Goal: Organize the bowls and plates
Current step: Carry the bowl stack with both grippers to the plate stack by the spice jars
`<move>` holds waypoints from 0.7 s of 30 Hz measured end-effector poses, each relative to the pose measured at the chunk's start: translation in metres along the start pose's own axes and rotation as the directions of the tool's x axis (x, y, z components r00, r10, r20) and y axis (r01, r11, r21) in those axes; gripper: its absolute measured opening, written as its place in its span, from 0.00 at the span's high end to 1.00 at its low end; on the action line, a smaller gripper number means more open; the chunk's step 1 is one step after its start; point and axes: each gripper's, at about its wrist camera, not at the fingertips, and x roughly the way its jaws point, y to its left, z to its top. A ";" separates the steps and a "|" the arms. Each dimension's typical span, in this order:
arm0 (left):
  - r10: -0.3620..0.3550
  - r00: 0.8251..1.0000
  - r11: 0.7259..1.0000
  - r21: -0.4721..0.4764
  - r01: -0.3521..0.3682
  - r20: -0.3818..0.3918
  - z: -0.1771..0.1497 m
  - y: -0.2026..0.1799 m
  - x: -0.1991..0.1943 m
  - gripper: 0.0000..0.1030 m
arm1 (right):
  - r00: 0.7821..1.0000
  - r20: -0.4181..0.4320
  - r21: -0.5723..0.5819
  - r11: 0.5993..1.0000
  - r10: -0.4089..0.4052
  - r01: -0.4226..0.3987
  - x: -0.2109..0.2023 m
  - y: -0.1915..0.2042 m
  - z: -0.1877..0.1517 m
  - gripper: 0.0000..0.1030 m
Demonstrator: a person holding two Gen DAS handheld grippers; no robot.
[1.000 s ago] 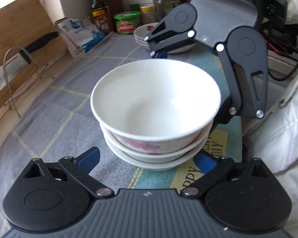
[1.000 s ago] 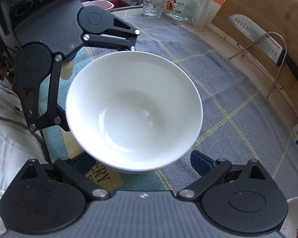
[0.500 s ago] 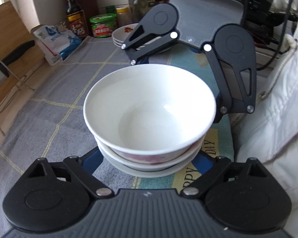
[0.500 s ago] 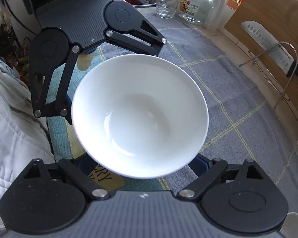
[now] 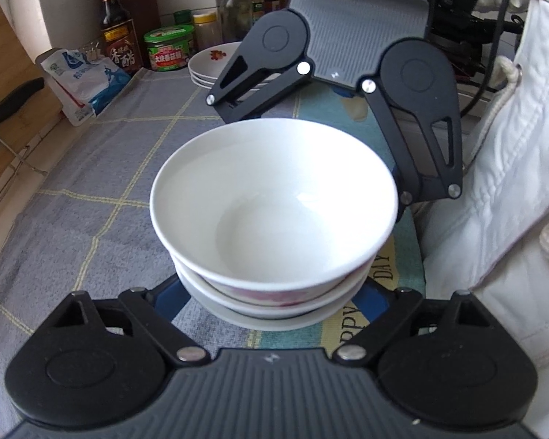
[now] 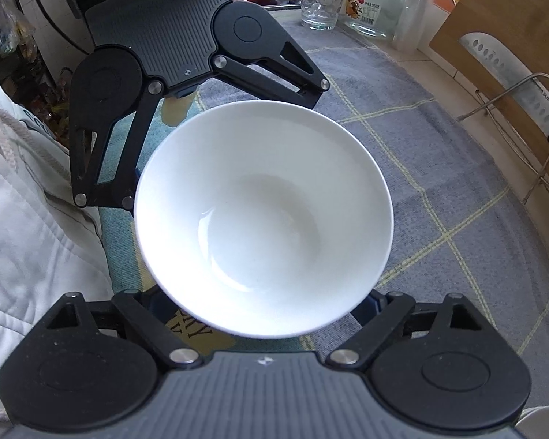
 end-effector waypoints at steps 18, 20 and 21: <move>-0.025 1.000 1.000 -0.014 0.025 -0.017 0.004 0.006 0.003 0.11 | 1.000 -0.005 0.023 1.000 0.014 -0.014 -0.001 -0.001 0.000 0.09; -0.028 1.000 0.999 -0.018 0.028 -0.014 0.004 0.007 0.002 0.11 | 1.000 -0.005 0.026 1.000 0.015 -0.015 -0.002 0.000 0.000 0.09; -0.024 1.000 1.000 -0.018 0.024 -0.013 0.004 0.006 0.002 0.11 | 1.000 -0.005 0.023 1.000 0.012 -0.012 -0.002 0.000 0.000 0.09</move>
